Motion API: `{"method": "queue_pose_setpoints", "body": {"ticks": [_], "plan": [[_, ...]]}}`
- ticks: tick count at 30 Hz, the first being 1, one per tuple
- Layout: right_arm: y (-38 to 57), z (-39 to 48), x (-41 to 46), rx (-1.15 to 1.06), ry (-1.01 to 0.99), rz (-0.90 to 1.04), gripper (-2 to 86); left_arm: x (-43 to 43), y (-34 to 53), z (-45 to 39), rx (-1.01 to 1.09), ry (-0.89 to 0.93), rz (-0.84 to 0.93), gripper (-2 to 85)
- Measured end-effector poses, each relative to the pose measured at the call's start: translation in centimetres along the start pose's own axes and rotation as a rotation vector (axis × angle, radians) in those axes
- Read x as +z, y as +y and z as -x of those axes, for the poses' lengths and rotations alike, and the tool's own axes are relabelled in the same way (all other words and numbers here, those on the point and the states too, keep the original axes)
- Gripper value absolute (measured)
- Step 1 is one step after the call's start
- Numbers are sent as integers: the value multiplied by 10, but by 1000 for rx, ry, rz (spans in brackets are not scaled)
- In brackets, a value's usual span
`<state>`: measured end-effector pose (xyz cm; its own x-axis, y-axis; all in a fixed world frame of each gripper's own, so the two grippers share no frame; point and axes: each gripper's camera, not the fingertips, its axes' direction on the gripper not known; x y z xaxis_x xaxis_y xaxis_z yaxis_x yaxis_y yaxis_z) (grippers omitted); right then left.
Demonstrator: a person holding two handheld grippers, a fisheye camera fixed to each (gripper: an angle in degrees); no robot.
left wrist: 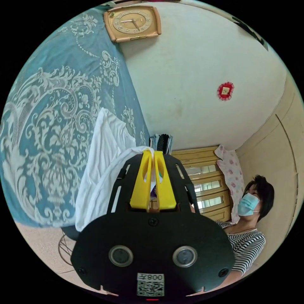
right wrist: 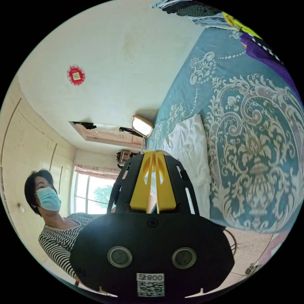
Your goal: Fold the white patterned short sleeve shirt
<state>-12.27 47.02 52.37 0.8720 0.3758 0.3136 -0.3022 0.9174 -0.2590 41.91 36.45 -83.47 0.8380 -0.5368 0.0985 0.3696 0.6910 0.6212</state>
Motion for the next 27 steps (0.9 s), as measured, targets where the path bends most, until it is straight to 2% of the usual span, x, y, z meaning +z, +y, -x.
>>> {"method": "queue_pose_setpoints", "body": {"ticks": [13, 23, 27], "plan": [[-184, -104, 111, 130, 99, 65, 5, 78, -144, 98, -96, -114, 0, 28], [-239, -129, 154, 170, 81, 70, 9, 96, -184, 137, -114, -112, -77, 81], [-255, -128, 158, 164, 57, -12, 4, 102, -193, 138, -91, -54, -161, 83]]}}
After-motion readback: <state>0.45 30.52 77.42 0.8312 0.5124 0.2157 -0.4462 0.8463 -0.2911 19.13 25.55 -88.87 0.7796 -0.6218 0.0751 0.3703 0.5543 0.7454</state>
